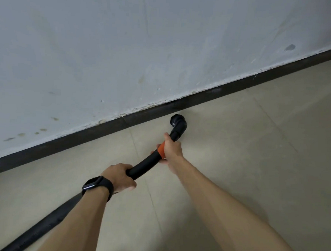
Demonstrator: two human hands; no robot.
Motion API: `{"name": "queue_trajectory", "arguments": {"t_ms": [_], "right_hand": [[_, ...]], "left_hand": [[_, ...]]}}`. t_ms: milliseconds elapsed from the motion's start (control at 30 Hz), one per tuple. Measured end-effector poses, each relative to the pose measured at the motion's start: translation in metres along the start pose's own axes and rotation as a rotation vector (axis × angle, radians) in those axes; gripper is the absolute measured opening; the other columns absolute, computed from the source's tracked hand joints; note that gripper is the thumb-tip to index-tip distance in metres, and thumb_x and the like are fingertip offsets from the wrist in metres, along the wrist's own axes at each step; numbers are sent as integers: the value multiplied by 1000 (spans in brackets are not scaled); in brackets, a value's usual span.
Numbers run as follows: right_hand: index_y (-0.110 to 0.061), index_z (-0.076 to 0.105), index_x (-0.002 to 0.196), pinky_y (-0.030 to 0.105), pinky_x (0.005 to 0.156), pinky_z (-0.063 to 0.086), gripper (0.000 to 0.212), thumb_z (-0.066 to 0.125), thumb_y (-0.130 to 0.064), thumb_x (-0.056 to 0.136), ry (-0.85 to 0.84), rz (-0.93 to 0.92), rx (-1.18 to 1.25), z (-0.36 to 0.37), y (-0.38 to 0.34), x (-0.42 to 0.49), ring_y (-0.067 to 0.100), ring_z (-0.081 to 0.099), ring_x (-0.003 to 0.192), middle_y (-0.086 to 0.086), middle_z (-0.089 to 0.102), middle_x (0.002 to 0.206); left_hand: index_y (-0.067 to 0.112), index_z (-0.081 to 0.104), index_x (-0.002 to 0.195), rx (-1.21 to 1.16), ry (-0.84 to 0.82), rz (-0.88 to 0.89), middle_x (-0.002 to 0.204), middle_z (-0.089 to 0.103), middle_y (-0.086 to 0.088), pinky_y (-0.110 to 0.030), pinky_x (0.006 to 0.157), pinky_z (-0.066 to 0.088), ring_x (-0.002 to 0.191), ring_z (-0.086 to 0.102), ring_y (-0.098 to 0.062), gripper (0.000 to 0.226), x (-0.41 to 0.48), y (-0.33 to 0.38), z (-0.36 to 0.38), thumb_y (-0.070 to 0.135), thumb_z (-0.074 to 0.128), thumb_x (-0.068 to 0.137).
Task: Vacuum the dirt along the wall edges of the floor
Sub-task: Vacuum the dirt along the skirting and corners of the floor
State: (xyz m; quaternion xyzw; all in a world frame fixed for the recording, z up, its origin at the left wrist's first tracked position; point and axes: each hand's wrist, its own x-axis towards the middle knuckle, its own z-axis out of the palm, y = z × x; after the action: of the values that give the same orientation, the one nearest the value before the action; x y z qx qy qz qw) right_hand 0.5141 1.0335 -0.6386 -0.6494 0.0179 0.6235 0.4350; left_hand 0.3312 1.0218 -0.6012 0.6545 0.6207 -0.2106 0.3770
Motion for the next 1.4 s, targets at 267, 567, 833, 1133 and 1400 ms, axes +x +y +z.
{"name": "queue_trajectory", "arguments": {"t_ms": [267, 567, 833, 1133, 1400], "right_hand": [[-10, 51, 128, 41, 63, 63, 35, 67, -21, 99, 21, 94, 262, 8, 96, -45, 41, 73, 103, 14, 66, 102], [-13, 48, 120, 52, 82, 63, 31, 65, -30, 101, 337, 115, 415, -35, 186, -108, 38, 75, 92, 17, 68, 104], [-15, 47, 130, 45, 74, 63, 36, 62, -32, 102, 432, 57, 400, -69, 171, -105, 34, 76, 85, 11, 71, 97], [-15, 49, 120, 54, 81, 63, 36, 67, -36, 97, 329, 129, 287, -59, 154, -95, 30, 74, 91, 7, 73, 92], [-11, 51, 126, 47, 74, 65, 40, 64, -36, 98, 172, 369, 130, 2, 181, -143, 25, 72, 96, 9, 72, 99]], "left_hand": [[29, 59, 82, 323, -211, -92, 84, 67, 5, -24, 66, 43, 83, 63, -17, 25, -15, -74, 15, 7, 67, 71], [27, 60, 81, 745, -448, 34, 80, 62, 8, -24, 76, 47, 79, 61, -16, 13, -12, -72, 66, 20, 70, 79], [17, 68, 105, 814, -514, 106, 87, 67, 5, -22, 64, 44, 80, 62, -13, 22, -7, -31, 81, 14, 68, 83], [15, 63, 123, 875, -649, 46, 117, 68, 2, -15, 77, 48, 95, 63, -13, 46, -15, -25, 58, 22, 78, 80], [22, 65, 109, 813, -672, -137, 106, 67, 4, -22, 87, 47, 102, 65, -13, 30, -99, -94, 22, 28, 75, 81]]}}
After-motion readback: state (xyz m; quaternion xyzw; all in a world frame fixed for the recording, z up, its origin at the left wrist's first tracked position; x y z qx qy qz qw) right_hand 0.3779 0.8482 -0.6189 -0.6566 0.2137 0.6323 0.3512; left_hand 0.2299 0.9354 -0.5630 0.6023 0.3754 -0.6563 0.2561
